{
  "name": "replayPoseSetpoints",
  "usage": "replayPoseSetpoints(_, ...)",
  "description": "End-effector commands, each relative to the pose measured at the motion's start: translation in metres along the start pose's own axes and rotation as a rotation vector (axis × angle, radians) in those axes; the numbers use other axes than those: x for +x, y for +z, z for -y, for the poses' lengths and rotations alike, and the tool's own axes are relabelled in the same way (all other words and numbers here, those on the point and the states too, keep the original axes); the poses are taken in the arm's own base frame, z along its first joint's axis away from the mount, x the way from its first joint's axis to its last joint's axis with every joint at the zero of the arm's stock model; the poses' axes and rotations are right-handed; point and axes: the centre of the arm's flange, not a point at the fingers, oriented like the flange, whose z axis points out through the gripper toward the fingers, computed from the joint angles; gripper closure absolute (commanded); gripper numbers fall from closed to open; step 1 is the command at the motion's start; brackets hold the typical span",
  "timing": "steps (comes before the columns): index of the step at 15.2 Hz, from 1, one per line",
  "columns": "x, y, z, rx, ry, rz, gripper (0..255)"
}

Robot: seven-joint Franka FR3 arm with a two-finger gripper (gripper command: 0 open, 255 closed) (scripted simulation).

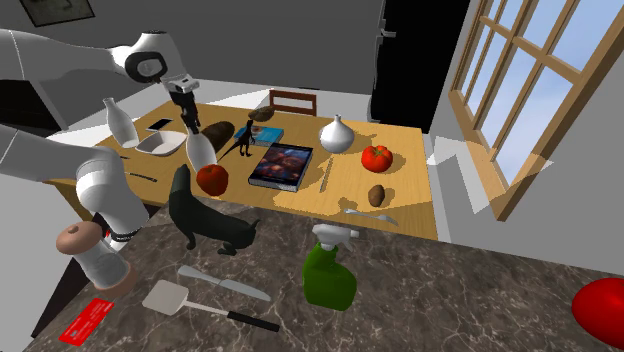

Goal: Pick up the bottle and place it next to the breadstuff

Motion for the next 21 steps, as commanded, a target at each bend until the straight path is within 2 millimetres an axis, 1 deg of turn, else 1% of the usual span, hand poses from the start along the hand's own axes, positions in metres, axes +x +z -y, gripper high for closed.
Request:
replayPoseSetpoints(1, -0.001, 0.010, 0.000, 0.001, 0.000, -0.001, 255)
replayPoseSetpoints(3, -0.002, 0.018, 0.000, 0.001, 0.000, -0.001, 255)
replayPoseSetpoints(10, -0.002, 0.018, 0.000, 0.001, 0.000, -0.001, 255)
replayPoseSetpoints(11, -0.002, 0.018, -0.001, 0.001, 0.000, -0.001, 0)
replayPoseSetpoints(16, -0.002, 0.018, -0.001, 0.001, 0.000, -0.001, 0)
replayPoseSetpoints(19, -0.002, -0.021, -0.001, 0.001, 0.000, -0.001, 0)
replayPoseSetpoints(20, -0.002, -0.032, -0.001, 0.001, 0.000, -0.001, 0)
replayPoseSetpoints(21, -0.002, -0.032, -0.001, 0.001, 0.000, -0.001, 0)
